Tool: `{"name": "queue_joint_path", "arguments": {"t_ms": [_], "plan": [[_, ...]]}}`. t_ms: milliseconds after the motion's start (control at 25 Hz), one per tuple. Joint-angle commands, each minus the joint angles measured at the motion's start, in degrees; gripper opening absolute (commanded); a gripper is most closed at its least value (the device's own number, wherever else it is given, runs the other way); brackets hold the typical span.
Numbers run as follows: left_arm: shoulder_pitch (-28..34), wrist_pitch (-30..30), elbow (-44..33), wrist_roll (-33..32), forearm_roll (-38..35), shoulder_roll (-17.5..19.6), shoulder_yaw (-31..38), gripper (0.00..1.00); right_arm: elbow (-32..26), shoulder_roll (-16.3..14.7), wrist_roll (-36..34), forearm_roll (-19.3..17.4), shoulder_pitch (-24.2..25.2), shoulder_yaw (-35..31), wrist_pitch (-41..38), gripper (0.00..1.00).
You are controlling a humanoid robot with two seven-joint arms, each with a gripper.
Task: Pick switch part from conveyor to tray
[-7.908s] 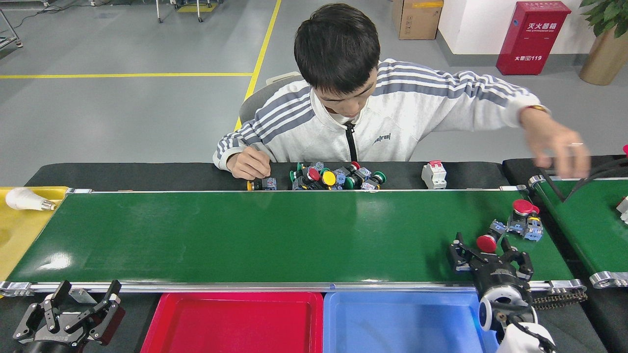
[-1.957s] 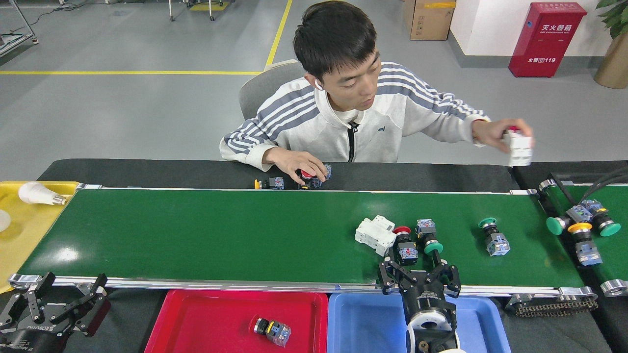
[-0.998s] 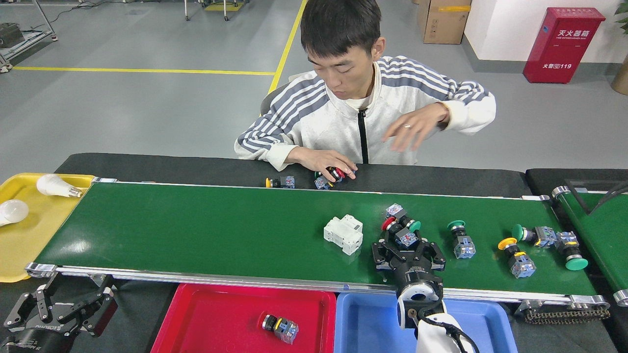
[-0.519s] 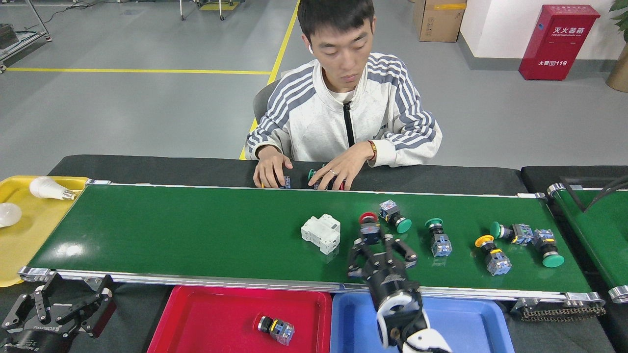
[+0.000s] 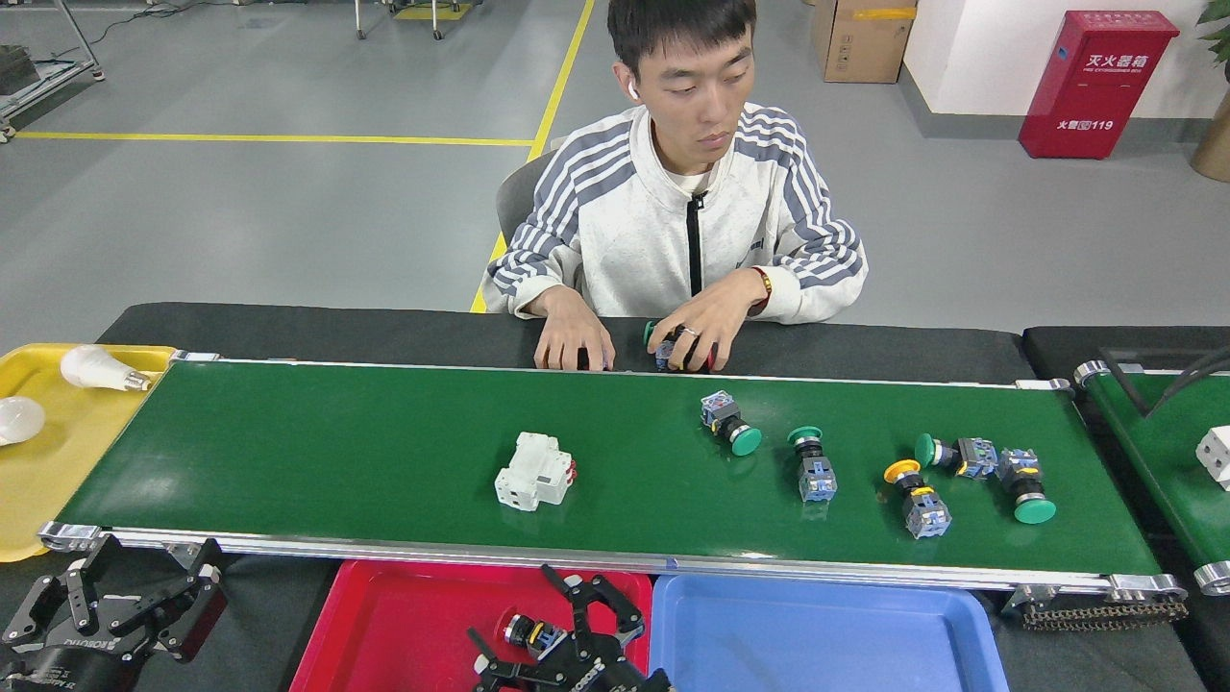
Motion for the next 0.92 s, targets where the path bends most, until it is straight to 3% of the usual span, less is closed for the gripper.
{"name": "queue_joint_path", "arguments": {"t_ms": [0,120,280,479,879], "plan": [[-0.15,-4.60,-1.67,0.37,0.15,0.07,-0.04,1.00,-3.38,-0.07,-5.01,-0.13,3.46,-6.55,3.92,1.00],[-0.50,-10.06,-5.36,0.28,0.06,-2.92,-1.09,1.00,-3.21,0.11,-5.63,-0.22,6.63,-16.40,8.14,1.00],[-4.98,-9.45,-6.07,-0.24,-2.58,-5.03,-10.40,1.00,-1.36,0.64,-5.10,-1.89,5.31,-24.14,8.67,1.00],[-9.55,-2.06,0.61,-0.24,-9.52,-6.35,-20.07,1.00,6.20,3.27,-2.55,-1.63,-0.58,-23.87,8.84,1.00],[-18.70,-0.74,15.29,-0.24,-9.61,-5.91,-20.51,1.00,18.85,8.02,-0.97,-1.89,-10.69,-18.86,8.84,1.00]]}}
